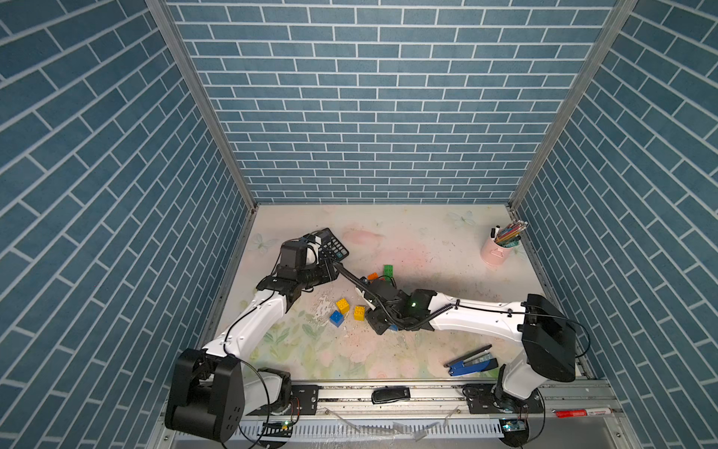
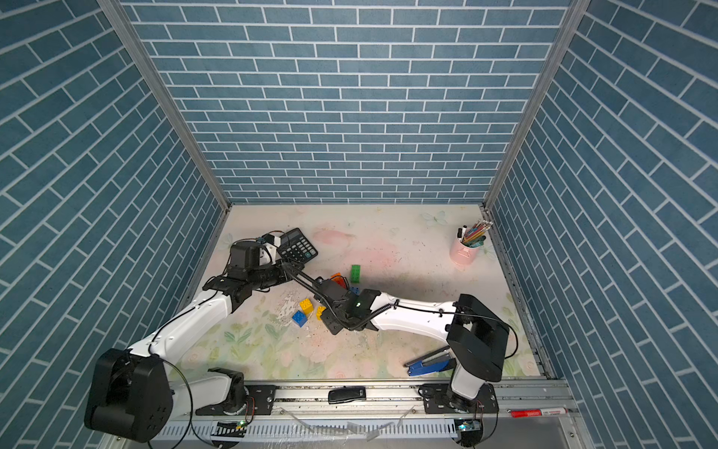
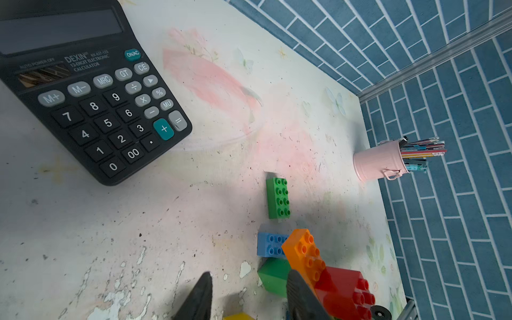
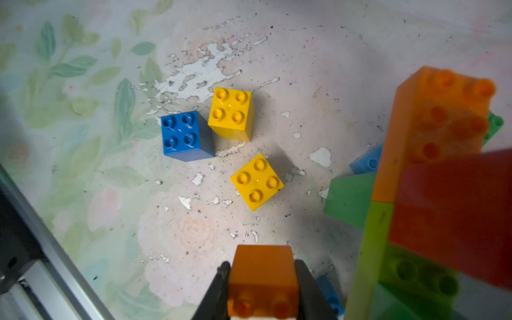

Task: Assemble a fork with lego
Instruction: Adjust the lego brick at the center of the board.

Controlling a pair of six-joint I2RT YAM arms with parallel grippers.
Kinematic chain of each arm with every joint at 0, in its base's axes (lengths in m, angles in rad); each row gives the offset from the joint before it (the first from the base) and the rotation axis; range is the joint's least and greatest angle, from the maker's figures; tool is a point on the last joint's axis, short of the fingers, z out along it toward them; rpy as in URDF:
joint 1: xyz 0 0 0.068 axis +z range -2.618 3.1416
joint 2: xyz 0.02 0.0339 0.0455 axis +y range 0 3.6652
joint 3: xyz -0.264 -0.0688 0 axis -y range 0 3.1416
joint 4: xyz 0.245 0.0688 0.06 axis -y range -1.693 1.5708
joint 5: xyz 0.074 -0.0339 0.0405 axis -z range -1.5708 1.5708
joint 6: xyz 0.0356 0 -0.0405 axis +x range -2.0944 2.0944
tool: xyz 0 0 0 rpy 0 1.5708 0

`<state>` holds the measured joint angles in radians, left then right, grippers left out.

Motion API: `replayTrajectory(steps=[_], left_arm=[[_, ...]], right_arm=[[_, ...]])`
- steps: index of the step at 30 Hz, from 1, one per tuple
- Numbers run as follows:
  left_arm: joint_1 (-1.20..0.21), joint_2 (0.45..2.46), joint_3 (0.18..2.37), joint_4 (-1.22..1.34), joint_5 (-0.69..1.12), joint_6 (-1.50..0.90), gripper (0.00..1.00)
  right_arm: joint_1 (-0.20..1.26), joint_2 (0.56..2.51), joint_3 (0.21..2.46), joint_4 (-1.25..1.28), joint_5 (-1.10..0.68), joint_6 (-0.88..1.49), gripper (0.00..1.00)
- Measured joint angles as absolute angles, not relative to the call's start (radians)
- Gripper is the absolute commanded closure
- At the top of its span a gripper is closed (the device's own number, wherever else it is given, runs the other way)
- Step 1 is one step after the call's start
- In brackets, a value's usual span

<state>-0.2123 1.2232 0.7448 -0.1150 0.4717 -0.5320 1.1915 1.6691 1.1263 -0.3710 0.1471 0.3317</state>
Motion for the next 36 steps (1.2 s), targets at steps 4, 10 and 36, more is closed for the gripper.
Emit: replayTrajectory(steps=[4,10,36], left_arm=[[-0.212,1.223,0.744,-0.115,0.472,-0.532,0.54],[-0.212,1.223,0.741,-0.115,0.473,-0.532,0.54],[-0.313,1.35,0.757,-0.111,0.484,-0.517,0.51]], right_arm=[[1.198,1.673,1.126,-0.41,0.225,0.336,1.0],[1.198,1.672,1.113,-0.439,0.307,0.367,1.0],[0.981,1.479,0.891,-0.249,0.241,0.501,1.0]])
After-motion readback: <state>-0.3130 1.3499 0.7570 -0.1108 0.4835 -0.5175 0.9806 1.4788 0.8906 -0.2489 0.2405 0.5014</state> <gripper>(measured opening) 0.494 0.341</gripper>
